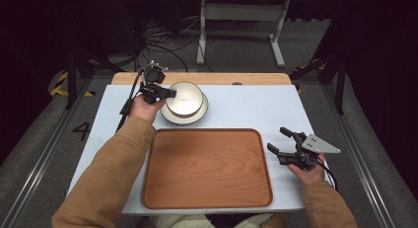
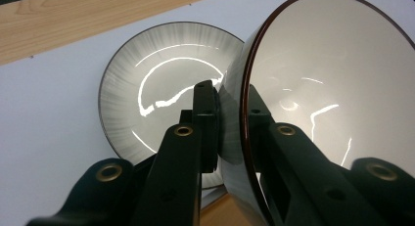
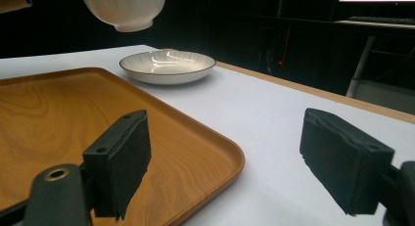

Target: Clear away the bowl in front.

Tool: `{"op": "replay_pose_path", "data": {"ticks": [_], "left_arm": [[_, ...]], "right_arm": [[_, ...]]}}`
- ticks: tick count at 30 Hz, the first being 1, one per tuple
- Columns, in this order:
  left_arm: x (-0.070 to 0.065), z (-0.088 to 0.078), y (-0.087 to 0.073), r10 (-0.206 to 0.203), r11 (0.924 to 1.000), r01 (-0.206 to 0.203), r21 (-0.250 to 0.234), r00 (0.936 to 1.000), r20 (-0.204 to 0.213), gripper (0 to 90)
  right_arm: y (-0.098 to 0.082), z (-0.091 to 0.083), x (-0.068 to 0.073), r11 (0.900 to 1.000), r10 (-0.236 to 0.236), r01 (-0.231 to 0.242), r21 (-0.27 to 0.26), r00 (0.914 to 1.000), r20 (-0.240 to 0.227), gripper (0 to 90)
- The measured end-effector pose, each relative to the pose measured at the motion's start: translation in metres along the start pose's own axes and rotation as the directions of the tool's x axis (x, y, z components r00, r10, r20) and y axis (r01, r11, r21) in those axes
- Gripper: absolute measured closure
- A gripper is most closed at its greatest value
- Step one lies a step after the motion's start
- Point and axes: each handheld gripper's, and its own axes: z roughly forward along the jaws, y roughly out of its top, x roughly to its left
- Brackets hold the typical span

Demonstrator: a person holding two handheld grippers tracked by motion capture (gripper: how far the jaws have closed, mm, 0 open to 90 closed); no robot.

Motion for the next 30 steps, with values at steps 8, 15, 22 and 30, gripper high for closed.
{"op": "replay_pose_path", "data": {"ticks": [8,15,22,30], "left_arm": [[-0.021,-0.013,-0.003,0.081,0.9967,-0.081,0.003,0.9966,0.014,82.4],[-0.040,-0.019,-0.003,0.130,0.9913,-0.131,0.013,0.9898,0.058,82.4],[-0.058,-0.026,-0.005,0.185,0.9821,-0.187,0.021,0.9783,0.093,82.3],[-0.074,-0.029,-0.008,0.229,0.9709,-0.236,0.040,0.9648,0.128,82.4]], "right_arm": [[0.000,0.000,0.000,1.000,0.002,-0.002,-0.001,1.0000,0.000,19.8],[0.000,0.000,0.000,1.000,0.005,-0.005,-0.002,1.0000,-0.001,19.8],[0.000,0.000,0.000,1.000,0.005,-0.005,-0.003,1.0000,-0.002,19.4],[0.000,0.000,0.000,1.000,0.005,-0.005,-0.003,1.0000,0.000,17.7]]}}
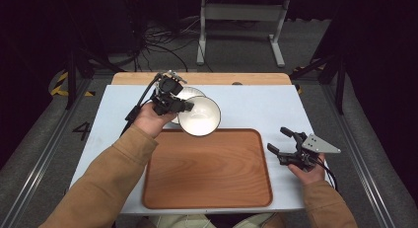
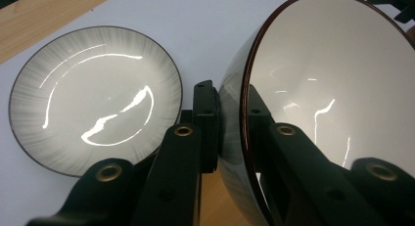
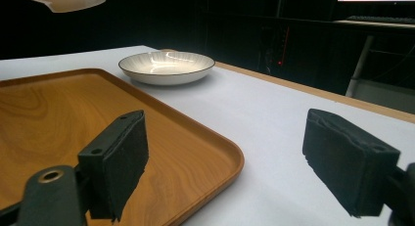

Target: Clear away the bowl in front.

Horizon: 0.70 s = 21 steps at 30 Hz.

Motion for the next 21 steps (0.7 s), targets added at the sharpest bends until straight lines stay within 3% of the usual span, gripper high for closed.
{"op": "replay_pose_path", "data": {"ticks": [12,21], "left_arm": [[-0.021,0.004,-0.004,0.051,0.9975,-0.053,0.047,0.9980,0.038,82.4],[-0.034,0.009,-0.008,0.113,0.9886,-0.119,0.093,0.9913,0.068,82.4]], "right_arm": [[0.000,-0.001,-0.002,0.999,0.035,-0.034,-0.007,0.9989,0.032,3.2],[0.000,-0.001,-0.002,0.999,0.032,-0.032,-0.009,0.9990,0.032,1.8]]}}
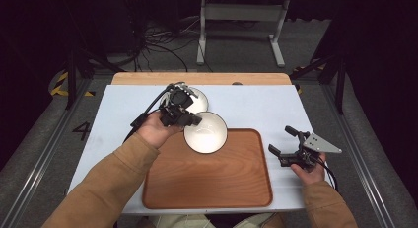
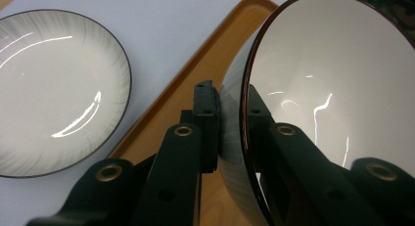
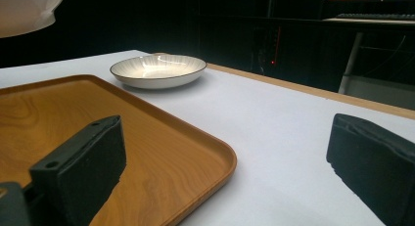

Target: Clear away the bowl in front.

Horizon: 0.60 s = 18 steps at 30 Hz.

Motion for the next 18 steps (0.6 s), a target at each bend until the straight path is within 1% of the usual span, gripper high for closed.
{"op": "replay_pose_path", "data": {"ticks": [1,2,3,4,6,7,12,13,17,18], "left_arm": [[-0.002,0.001,0.000,-0.004,1.0000,0.003,0.005,1.0000,0.005,82.4],[-0.002,0.001,0.000,0.012,0.9999,-0.012,0.007,0.9999,0.004,82.4],[-0.004,0.003,-0.001,0.006,0.9999,-0.007,0.011,0.9999,0.009,82.4],[-0.004,0.004,-0.001,0.012,0.9998,-0.013,0.015,0.9998,0.012,82.4],[-0.005,0.005,-0.001,0.008,0.9998,-0.008,0.019,0.9999,0.014,82.4],[-0.006,0.008,-0.001,0.019,0.9993,-0.019,0.032,0.9997,0.018,82.4],[-0.009,0.015,-0.003,0.027,0.9981,-0.028,0.055,0.9992,0.030,82.4],[-0.010,0.018,-0.005,0.030,0.9973,-0.032,0.066,0.9989,0.037,82.4],[-0.013,0.024,-0.006,0.036,0.9957,-0.039,0.084,0.9987,0.036,82.4],[-0.013,0.025,-0.007,0.040,0.9950,-0.043,0.090,0.9983,0.042,82.4]], "right_arm": [[0.000,0.000,0.000,1.000,0.002,-0.002,0.000,1.0000,0.000,1.7],[0.000,0.000,0.000,1.000,0.005,-0.005,0.000,1.0000,0.004,0.8],[0.000,0.000,0.000,1.000,0.005,-0.005,0.000,1.0000,0.005,0.4],[0.000,0.000,0.000,1.000,0.007,-0.007,-0.003,1.0000,0.006,0.4],[0.000,0.000,0.000,1.000,0.006,-0.006,-0.003,1.0000,0.006,0.4],[0.000,0.000,0.000,1.000,0.006,-0.006,-0.002,1.0000,0.007,0.4],[0.000,0.000,0.000,1.000,0.011,-0.011,-0.004,0.9999,0.011,0.4],[0.000,0.000,0.000,1.000,0.009,-0.009,-0.003,0.9999,0.011,0.4],[0.000,0.000,0.001,1.000,-0.005,0.005,-0.003,1.0000,0.008,0.4],[0.000,0.000,0.001,1.000,-0.005,0.005,-0.002,1.0000,0.007,0.4]]}}
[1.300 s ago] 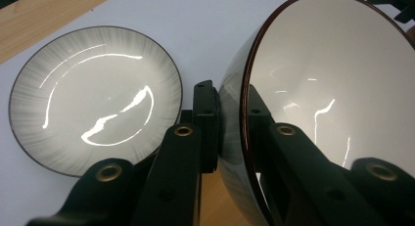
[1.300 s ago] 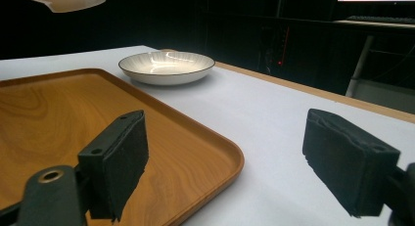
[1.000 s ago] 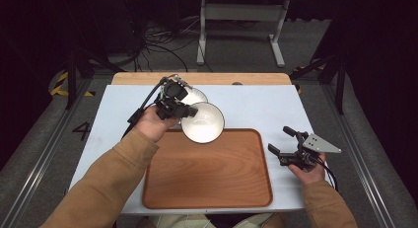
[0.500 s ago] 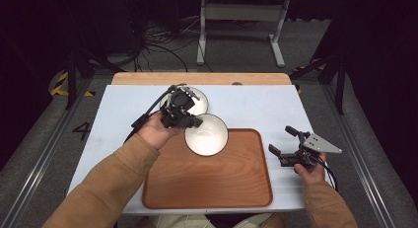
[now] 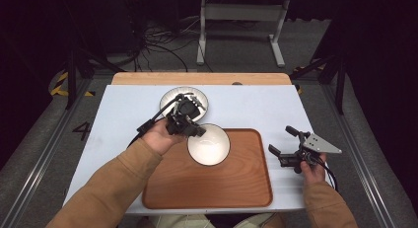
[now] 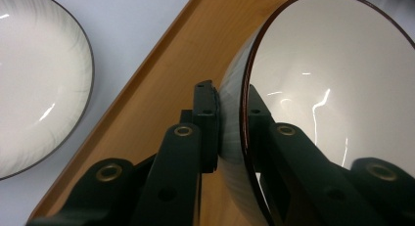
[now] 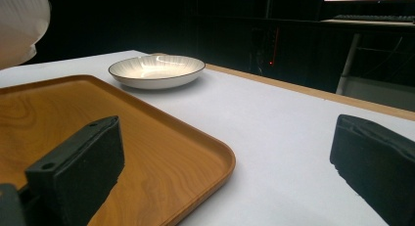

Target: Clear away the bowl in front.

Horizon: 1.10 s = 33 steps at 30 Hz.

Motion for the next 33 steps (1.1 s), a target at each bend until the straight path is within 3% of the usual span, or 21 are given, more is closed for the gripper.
{"op": "replay_pose_path", "data": {"ticks": [9,22,33], "left_arm": [[-0.003,0.018,-0.005,0.015,0.9978,-0.015,0.064,0.9998,0.012,82.4],[-0.003,0.037,-0.011,0.020,0.9942,-0.023,0.105,0.9995,0.025,82.4],[-0.002,0.055,-0.014,0.037,0.9858,-0.041,0.163,0.9990,0.025,82.4]], "right_arm": [[0.000,0.000,0.000,1.000,-0.003,0.004,0.001,1.0000,-0.005,0.4],[0.000,0.000,0.001,1.000,-0.006,0.006,0.003,0.9999,-0.011,0.5],[0.000,0.000,0.000,1.000,-0.006,0.006,0.003,0.9999,-0.011,0.5]]}}
